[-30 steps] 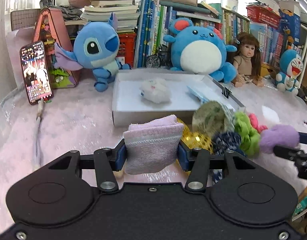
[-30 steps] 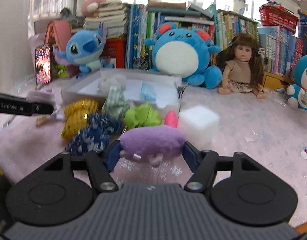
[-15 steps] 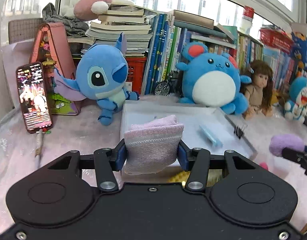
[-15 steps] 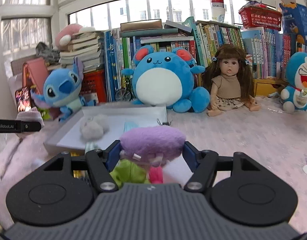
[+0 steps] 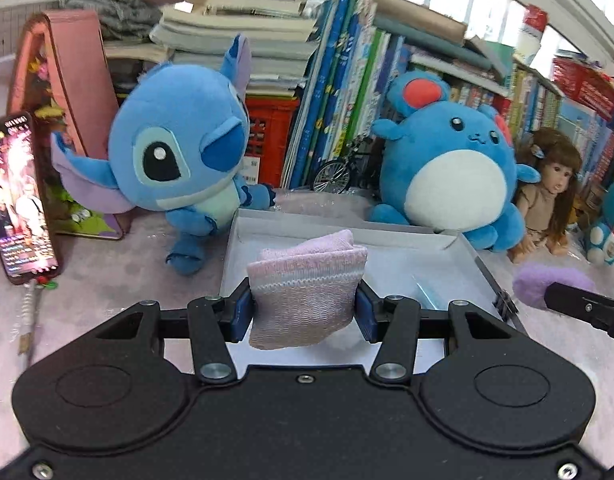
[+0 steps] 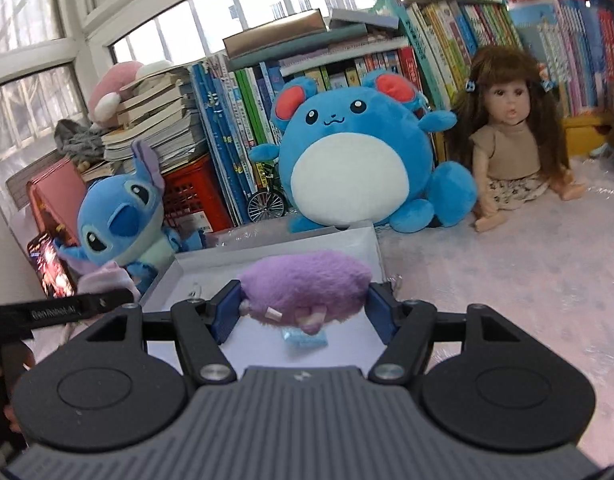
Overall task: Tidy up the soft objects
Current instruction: 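Carry the sock with the left tool while the right tool carries the heart plush over the white box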
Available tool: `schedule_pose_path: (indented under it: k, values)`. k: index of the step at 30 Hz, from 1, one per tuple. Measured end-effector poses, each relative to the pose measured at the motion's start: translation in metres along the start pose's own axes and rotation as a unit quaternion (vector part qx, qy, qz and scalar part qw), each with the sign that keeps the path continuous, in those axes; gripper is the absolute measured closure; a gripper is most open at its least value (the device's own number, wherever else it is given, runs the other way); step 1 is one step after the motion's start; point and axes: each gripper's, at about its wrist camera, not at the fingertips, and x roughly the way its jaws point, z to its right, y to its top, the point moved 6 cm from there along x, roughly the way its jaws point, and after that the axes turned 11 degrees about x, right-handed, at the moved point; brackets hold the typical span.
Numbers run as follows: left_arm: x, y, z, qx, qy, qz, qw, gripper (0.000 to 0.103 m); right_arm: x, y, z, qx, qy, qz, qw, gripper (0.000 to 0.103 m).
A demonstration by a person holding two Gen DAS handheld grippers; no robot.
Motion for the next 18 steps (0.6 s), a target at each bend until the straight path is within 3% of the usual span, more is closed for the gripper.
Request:
schedule_pose_path:
  k: [12,18]
  values:
    - [0.067,-0.002,0.001,-0.004,0.02,-0.061,0.9979,0.054,0.074,0.006,-0.007,0.017,-0.025,-0.072,0.997,0.034]
    - [0.077,-0.002,0.003,0.0,0.025,-0.064,0.9976,0.054,0.095,0.0,0.001,0.045,-0.037,-0.093,0.994,0.034]
